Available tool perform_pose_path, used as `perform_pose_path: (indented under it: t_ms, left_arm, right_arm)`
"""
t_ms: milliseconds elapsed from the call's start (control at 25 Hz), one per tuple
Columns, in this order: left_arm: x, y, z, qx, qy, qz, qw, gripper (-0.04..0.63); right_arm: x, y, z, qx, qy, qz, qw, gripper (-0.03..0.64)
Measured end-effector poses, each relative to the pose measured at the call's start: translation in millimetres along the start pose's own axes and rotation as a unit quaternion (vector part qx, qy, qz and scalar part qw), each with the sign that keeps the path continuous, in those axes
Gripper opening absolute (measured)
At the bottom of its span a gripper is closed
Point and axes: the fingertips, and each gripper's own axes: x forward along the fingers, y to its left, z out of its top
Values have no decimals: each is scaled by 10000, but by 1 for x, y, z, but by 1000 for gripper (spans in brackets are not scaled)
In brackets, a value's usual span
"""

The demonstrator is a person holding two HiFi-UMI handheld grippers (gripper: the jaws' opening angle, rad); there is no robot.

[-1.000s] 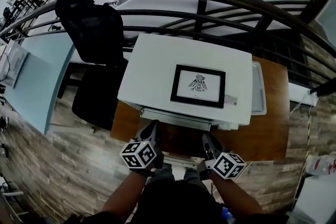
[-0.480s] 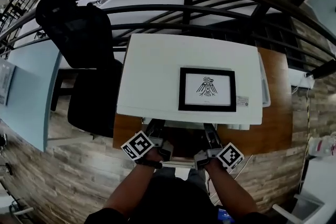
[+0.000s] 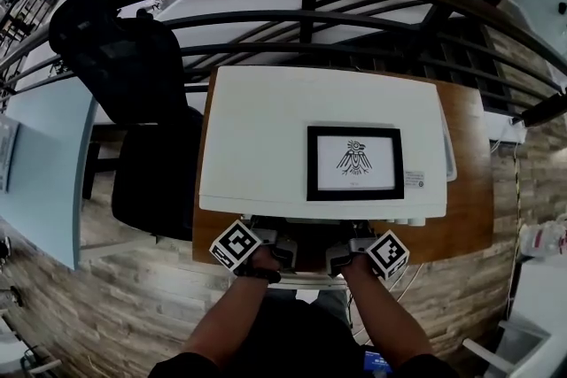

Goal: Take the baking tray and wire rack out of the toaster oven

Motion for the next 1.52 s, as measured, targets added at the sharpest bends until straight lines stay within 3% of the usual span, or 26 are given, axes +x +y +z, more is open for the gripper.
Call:
perform_pose_path:
  t_ms: [80, 240, 480, 680, 880, 1080, 1520]
  left_arm:
    - [2, 1, 1, -55, -13, -7, 10000, 97]
    - [8, -10, 2, -400, -67, -401, 9984, 35]
    - [-4, -15, -6, -778, -33, -703, 9945, 29]
    - [-17, -6, -10, -551, 85, -565, 9968, 32]
    - [-20, -6, -10, -580, 132, -587, 9965, 32]
    - [-23, -9, -10, -928, 92, -752, 9928, 29]
    - [-56, 2, -25, -1264, 196, -730, 9891, 21]
  right_arm:
    - [5, 3, -1, 42, 8, 37, 10000, 163]
    - [9, 5, -5, 177, 62, 16, 9998, 30]
    - [-6, 1, -11, 416, 157, 198, 9988, 18]
    - [-19, -3, -15, 541, 214, 171, 9982, 18]
    - [-23, -2, -16, 556, 159, 233, 9981, 13]
    - [-30, -1, -18, 498, 186, 332, 9980, 11]
    - [-60, -10, -32, 482, 381, 489, 9969, 9]
